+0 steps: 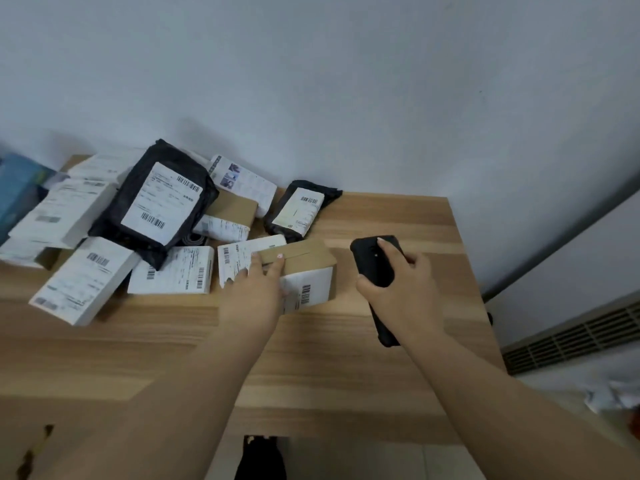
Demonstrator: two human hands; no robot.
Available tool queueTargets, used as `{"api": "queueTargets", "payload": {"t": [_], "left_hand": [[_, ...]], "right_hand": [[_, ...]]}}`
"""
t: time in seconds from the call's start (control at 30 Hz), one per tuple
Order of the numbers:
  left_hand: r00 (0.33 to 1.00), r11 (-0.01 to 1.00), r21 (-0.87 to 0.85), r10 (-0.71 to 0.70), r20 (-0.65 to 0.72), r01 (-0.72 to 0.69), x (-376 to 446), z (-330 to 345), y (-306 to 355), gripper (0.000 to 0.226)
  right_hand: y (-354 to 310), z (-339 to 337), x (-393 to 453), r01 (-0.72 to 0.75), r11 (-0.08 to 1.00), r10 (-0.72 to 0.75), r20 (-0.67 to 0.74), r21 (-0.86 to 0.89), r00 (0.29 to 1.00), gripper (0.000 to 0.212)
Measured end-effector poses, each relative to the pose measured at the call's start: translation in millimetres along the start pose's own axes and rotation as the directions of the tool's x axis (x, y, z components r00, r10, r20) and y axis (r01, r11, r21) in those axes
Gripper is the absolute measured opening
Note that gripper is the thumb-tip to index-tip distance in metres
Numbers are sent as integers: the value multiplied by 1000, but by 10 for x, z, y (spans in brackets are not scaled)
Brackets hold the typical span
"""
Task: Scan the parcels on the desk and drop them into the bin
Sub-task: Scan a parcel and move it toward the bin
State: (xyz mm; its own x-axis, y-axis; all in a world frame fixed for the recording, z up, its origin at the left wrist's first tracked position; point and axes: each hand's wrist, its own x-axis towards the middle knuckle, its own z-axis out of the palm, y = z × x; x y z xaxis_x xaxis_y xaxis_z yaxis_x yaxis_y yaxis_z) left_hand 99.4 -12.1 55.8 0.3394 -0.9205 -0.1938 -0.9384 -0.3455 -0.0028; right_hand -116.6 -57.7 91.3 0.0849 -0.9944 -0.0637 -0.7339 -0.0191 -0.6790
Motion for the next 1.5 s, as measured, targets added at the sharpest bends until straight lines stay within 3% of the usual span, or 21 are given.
{"api": "queueTargets", "payload": {"t": [0.37,0.47,0.53,0.67,0.93,1.2,1.4,1.5], "left_hand": [[985,999,-23,-28,168,32,-542,655,72,67],[993,996,-83,-11,117,21,-502,693,51,68],[996,994,-113,9,88,1,-479,706,54,80],[985,999,-24,48,168,-45,-453,764,90,122],[960,995,25,88,264,-98,158,547,-93,138],[950,981,-159,152,274,-112,395,652,-333,138],[971,919,-395,92,222,3,526,749,-374,138],[975,917,-397,124,186,-41,530,772,-372,130]], "right_hand": [[507,232,-265,-45,999,46,98,-11,994,69],[574,289,-250,-53,999,53,94,-2,994,70],[603,338,-254,-79,997,79,101,-8,992,70],[675,418,-394,-114,993,115,124,-14,986,70],[519,565,-163,-107,994,109,71,-39,991,69],[394,796,5,-138,989,140,41,-58,989,69],[348,890,67,-144,984,147,23,-103,989,72],[345,886,74,-136,982,141,32,-129,990,73]]}}
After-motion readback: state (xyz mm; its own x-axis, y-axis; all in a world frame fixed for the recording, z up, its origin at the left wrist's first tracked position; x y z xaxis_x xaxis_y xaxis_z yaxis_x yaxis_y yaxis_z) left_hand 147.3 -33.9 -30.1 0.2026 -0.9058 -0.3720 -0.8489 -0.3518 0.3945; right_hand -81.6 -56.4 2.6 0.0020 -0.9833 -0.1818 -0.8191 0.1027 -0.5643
